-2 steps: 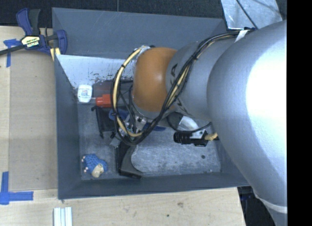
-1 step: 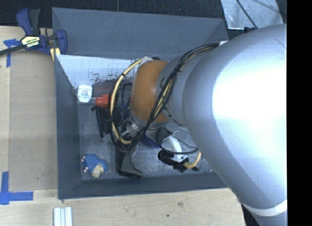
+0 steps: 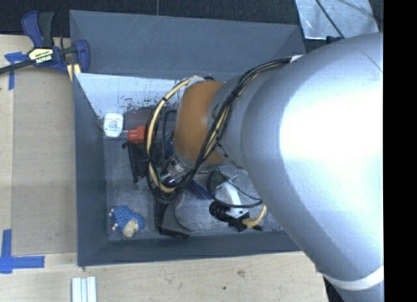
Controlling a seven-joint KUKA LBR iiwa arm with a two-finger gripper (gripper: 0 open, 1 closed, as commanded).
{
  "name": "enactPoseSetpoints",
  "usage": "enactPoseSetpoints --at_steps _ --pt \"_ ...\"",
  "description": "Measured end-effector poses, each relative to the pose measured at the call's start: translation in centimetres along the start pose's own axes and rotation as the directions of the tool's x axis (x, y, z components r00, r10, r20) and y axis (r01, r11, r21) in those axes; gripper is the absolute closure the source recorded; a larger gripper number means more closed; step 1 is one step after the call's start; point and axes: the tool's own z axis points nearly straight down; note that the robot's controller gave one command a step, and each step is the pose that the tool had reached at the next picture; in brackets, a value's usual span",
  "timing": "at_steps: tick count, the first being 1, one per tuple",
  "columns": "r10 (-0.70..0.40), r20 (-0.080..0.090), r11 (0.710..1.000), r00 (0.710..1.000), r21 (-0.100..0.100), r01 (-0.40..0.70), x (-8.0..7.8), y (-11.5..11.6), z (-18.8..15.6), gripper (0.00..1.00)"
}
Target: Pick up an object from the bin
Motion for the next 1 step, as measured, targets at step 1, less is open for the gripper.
enactPoseSetpoints --at_steps 1 --pt "0.005 0.000 1.000 1.000 -0.004 -0.005 -0.01 0.14 -0.09 1.00"
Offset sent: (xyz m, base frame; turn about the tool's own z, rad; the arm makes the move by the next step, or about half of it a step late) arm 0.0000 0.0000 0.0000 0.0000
